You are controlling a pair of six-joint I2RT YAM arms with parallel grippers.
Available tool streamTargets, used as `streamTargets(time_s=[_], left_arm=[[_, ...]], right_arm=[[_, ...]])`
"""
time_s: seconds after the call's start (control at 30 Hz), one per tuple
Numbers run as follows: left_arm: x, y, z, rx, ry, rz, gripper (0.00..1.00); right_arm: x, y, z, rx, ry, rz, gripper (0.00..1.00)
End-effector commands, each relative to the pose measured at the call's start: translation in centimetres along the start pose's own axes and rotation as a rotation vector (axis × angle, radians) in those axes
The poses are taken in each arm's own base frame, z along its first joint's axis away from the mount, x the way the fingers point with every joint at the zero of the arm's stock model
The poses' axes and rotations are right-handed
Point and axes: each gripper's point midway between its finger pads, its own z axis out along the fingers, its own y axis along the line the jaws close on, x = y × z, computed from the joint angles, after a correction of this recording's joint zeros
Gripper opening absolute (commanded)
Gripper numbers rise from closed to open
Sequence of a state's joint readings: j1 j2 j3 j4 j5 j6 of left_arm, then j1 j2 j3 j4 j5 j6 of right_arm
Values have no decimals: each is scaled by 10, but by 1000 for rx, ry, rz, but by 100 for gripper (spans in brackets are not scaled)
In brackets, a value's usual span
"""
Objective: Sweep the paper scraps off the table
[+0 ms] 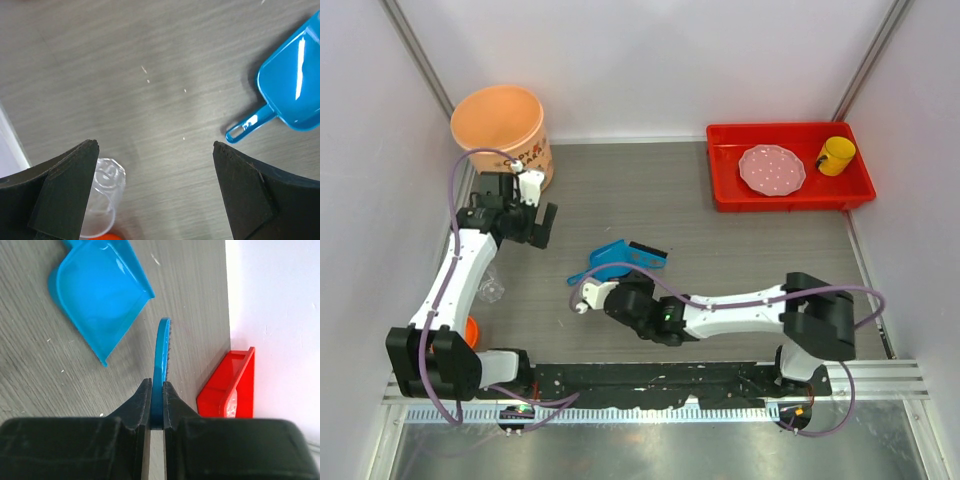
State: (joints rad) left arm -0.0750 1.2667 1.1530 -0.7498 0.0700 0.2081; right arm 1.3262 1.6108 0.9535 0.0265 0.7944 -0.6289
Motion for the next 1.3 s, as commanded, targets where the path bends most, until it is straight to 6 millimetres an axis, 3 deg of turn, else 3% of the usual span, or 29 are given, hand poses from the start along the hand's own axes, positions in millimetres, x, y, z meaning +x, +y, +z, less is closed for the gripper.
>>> streamTargets(time_s=[0.0, 0.1, 0.17, 0.2, 0.23, 0.37, 0.47, 0.6, 0.8, 0.87, 0.93, 0.97, 1.03, 1.07, 1.13, 1.17, 1.2, 1.23, 1.27], left_arm=[[19, -4, 9, 21, 30, -59, 100], [22, 2, 8, 6, 24, -73, 100], [21, 3, 9, 4, 17, -81, 100], [22, 3, 10, 3, 15, -84, 100], [21, 3, 11, 4, 15, -83, 100], [24, 3, 13, 7, 28, -89, 100], [24, 3, 13, 6, 27, -87, 100], [23, 3, 11, 6, 19, -86, 100], [22, 0, 12, 25, 9, -87, 100], [22, -2, 12, 32, 6, -89, 100], [19, -4, 14, 43, -6, -98, 100], [20, -4, 15, 43, -12, -107, 100], [10, -3, 16, 36, -69, -118, 100], [15, -3, 21, 26, -71, -150, 100], [-1, 6, 24, -22, -182, -161, 100], [11, 5, 32, -34, -182, -172, 100], [-5, 11, 34, -61, -274, -175, 100], [-7, 15, 37, -86, -311, -195, 100], [11, 20, 49, -133, -298, -222, 100]], right_arm=[[-25, -2, 5, 48, -54, -53, 1], [-28, 18, 8, 17, -54, -40, 1], [-26, 34, 10, -33, -52, -19, 7], [-25, 42, 12, -58, -47, -20, 14], [-27, 48, 12, -84, -51, -12, 29], [-25, 60, 9, -134, -21, 19, 51], [-38, 56, -4, -132, -61, 49, 84], [-73, 51, -37, -196, -146, 89, 84], [-103, 35, -89, -390, -335, 207, 84], [-112, 9, -104, -404, -419, 309, 84], [-108, -5, -105, -432, -439, 443, 84], [-92, -37, -89, -376, -413, 542, 84], [-64, -65, -69, -312, -367, 695, 84], [-24, -99, -42, -211, -290, 841, 84], [21, -128, -31, -95, -259, 1018, 84], [57, -151, -23, 0, -213, 1148, 84], [81, -157, -23, 52, -186, 1192, 83], [100, -164, -23, 102, -161, 1224, 83], [114, -174, -23, 162, -162, 1258, 83]])
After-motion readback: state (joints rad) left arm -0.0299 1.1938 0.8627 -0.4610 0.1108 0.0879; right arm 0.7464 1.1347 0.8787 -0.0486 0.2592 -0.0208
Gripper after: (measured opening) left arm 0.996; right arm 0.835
